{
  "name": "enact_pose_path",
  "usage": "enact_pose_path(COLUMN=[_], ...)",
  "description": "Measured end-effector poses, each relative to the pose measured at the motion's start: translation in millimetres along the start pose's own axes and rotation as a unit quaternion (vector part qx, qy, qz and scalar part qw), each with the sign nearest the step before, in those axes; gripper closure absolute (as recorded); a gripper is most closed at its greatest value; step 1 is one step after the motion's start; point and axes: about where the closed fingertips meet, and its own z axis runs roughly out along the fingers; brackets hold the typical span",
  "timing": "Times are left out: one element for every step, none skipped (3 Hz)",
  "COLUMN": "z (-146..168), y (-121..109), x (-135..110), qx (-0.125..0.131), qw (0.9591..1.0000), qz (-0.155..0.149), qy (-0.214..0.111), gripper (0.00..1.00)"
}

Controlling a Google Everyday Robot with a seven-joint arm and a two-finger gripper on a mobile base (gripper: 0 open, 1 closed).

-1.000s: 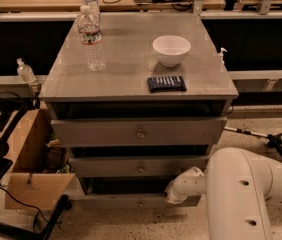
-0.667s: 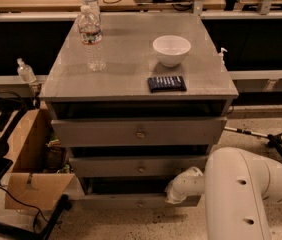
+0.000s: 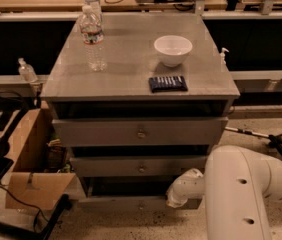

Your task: Open bottom drawer

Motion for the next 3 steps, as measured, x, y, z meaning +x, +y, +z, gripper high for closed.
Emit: enact_pose_path(z=[-2.3,-2.4,-9.3], y=[-0.6,-0.6,11.4], x=[-0.6,-0.6,1.4], qx=[0.0,0.0,-0.014], qw=[1.0,1.0,0.9999], qz=[0.0,0.0,0.004], qy=[0.0,0.0,0.005], gripper=[1.0,1.0,1.0])
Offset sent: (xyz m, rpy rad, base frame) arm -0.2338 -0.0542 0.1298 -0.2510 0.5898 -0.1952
